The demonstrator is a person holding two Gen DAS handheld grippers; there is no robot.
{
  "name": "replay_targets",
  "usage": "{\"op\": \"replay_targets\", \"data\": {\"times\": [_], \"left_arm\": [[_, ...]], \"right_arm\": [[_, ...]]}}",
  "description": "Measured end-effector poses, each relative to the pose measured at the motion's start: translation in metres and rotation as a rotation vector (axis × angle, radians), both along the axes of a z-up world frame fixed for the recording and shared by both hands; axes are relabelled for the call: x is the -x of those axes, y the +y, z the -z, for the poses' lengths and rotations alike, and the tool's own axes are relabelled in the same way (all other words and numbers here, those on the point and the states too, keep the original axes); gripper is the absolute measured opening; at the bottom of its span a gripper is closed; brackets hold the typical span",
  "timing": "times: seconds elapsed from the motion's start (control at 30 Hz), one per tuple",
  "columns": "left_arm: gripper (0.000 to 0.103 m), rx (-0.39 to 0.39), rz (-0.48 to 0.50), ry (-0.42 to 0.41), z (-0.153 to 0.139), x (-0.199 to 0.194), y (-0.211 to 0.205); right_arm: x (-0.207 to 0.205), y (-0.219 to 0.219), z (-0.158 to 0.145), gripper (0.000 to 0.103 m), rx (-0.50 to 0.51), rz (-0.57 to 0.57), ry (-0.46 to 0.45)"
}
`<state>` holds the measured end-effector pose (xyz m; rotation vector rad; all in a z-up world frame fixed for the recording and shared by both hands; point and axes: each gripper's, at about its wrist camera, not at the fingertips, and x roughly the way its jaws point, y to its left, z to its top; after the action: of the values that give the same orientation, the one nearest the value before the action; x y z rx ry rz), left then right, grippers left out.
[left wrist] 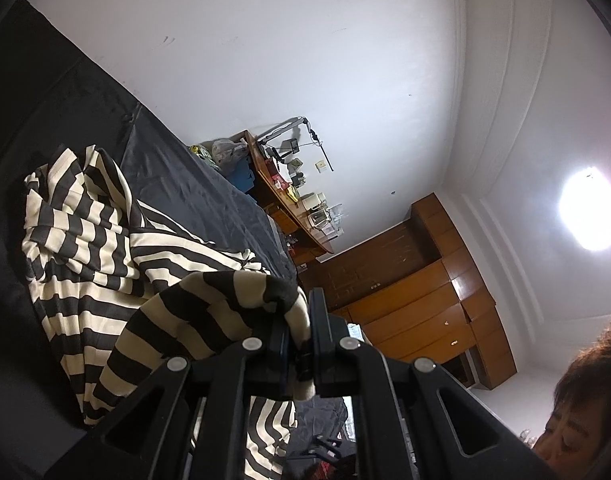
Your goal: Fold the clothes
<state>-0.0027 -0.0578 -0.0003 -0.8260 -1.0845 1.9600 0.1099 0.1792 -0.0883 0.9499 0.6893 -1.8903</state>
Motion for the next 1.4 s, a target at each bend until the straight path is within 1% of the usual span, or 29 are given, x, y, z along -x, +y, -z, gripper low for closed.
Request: {"op": "replay_targets", "data": {"times": [0.03, 0.07, 0.1, 0.17, 0.2, 0.27, 0.33, 0.53, 0.6, 0.7, 0.83, 1.03, 1.1, 1.2, 1.4], "left_arm": [[0.008, 0.001, 0.0, 0.003, -0.001, -0.001, 0.0], [0.008, 0.001, -0.001, 0.005, -0.001, -0.003, -0.001], [0.008, 0.001, 0.0, 0.007, -0.001, -0.003, -0.001], [0.008, -0.001, 0.001, 0.011, -0.001, -0.005, -0.002], [0.008, -0.002, 0.001, 0.012, -0.001, -0.005, -0.002], [0.008, -0.006, 0.0, 0.013, 0.0, -0.006, -0.003], [0.008, -0.013, -0.004, 0.008, 0.003, -0.004, -0.004], [0.008, -0.022, -0.01, 0.001, 0.007, 0.0, -0.007], [0.008, -0.023, -0.012, 0.001, 0.007, 0.002, -0.008], [0.008, -0.025, -0.015, 0.0, 0.008, 0.005, -0.008], [0.008, -0.031, -0.022, 0.002, 0.008, 0.012, -0.008], [0.008, -0.038, -0.036, 0.018, 0.002, 0.025, -0.01], [0.008, -0.038, -0.037, 0.019, 0.0, 0.034, -0.009], [0.008, -0.036, -0.043, 0.007, 0.0, 0.051, -0.006], [0.008, -0.046, -0.075, -0.063, 0.018, 0.101, -0.007]], "right_arm": [[0.005, -0.003, 0.002, 0.077, 0.004, 0.009, -0.014], [0.011, -0.004, 0.002, 0.062, 0.016, 0.029, -0.027], [0.015, -0.004, 0.001, 0.038, 0.023, 0.053, -0.027], [0.024, -0.002, -0.001, 0.019, 0.039, 0.097, -0.033], [0.027, -0.001, -0.002, 0.018, 0.051, 0.115, -0.044], [0.033, 0.003, -0.004, 0.016, 0.085, 0.147, -0.069], [0.035, 0.007, -0.007, 0.014, 0.115, 0.172, -0.073], [0.052, 0.033, -0.033, 0.013, 0.293, 0.271, -0.089], [0.056, 0.039, -0.038, 0.013, 0.326, 0.291, -0.086], [0.059, 0.043, -0.046, 0.013, 0.35, 0.311, -0.069], [0.059, 0.055, -0.063, 0.013, 0.377, 0.358, -0.017], [0.087, 0.077, -0.098, 0.013, 0.44, 0.491, 0.141], [0.101, 0.085, -0.108, 0.013, 0.449, 0.541, 0.185], [0.132, 0.094, -0.117, 0.013, 0.43, 0.617, 0.241], [0.202, 0.105, -0.115, 0.013, 0.345, 0.747, 0.289]]}}
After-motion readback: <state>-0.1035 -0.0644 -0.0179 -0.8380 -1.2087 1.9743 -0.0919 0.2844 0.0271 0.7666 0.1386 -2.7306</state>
